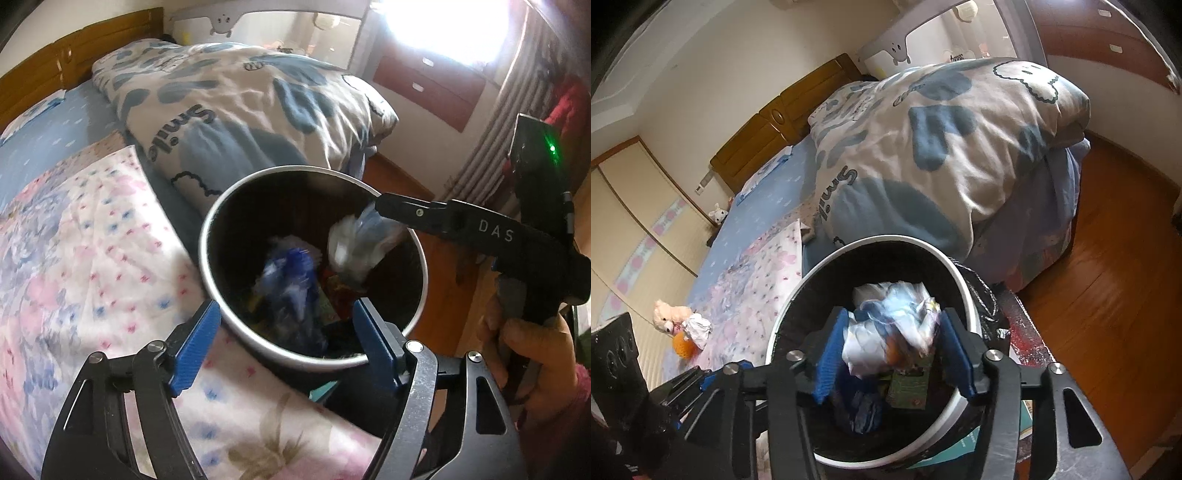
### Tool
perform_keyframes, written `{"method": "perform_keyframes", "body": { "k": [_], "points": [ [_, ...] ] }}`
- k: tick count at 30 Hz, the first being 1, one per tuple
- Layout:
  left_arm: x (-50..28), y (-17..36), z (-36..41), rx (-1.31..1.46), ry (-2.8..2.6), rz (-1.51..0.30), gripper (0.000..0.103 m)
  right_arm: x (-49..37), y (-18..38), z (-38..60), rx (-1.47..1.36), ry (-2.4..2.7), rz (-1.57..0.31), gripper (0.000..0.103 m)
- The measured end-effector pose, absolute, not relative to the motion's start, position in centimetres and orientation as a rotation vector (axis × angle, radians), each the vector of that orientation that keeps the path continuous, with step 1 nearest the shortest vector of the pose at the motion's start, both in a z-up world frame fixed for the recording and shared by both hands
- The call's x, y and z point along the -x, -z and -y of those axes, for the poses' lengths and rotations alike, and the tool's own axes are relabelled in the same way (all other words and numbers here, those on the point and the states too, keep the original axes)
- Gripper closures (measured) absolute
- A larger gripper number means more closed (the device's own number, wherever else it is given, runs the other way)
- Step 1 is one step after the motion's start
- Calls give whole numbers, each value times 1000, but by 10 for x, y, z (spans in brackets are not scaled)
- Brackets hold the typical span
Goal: Collect trash
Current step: 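Open both tools to drop the silver wrapper and blue bag into the bin, then move both open tools back to the tissue and orange mesh sleeve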
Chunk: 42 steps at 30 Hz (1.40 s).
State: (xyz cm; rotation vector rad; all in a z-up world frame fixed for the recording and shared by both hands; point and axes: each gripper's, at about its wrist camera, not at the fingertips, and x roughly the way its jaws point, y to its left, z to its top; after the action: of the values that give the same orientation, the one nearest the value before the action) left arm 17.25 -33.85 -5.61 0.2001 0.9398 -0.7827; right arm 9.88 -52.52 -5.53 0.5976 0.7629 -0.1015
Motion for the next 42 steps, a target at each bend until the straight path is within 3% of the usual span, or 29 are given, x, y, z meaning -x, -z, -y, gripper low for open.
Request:
{"method": "perform_keyframes", "body": {
  "k": [5, 9, 15, 42],
  "points": [
    [-164, 56, 309, -158, 748, -932, 27, -93, 50, 516, -605, 101, -736, 45],
    [-160, 57, 279, -126, 704, -921, 27, -88, 45, 500, -594, 88, -707, 33],
    [-157, 58, 230, -72, 631, -906, 27, -85, 33, 468, -562, 51, -687, 24],
    [-162, 78, 17, 131, 292, -878, 27, -130, 43, 263, -382, -224, -769, 20]
  ]
}}
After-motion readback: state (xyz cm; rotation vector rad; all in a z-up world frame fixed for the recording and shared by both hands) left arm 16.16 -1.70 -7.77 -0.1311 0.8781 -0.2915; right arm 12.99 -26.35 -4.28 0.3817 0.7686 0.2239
